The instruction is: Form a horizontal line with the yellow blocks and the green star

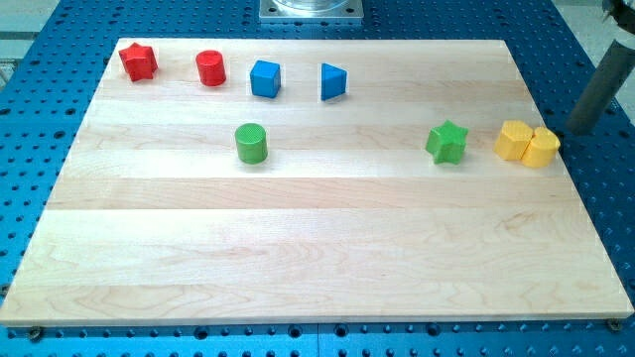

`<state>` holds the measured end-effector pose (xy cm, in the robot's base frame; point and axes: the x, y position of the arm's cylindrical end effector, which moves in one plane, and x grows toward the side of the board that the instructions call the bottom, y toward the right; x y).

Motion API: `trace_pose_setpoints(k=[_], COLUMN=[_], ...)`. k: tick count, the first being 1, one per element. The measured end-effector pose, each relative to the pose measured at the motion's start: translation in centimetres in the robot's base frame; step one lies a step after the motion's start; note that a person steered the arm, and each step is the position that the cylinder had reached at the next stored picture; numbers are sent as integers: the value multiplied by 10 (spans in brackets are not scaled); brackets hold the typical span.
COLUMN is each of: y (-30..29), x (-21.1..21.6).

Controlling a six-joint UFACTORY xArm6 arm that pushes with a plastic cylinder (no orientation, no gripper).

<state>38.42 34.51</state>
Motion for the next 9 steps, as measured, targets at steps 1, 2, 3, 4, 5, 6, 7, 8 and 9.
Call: trace_pose_setpoints(k=[1, 2, 3, 4, 5, 6, 7, 8, 9], y=[-21, -30, -41, -67, -90, -115, -93, -101, -130], x=[15, 10, 10, 10, 10, 10, 0, -18, -7])
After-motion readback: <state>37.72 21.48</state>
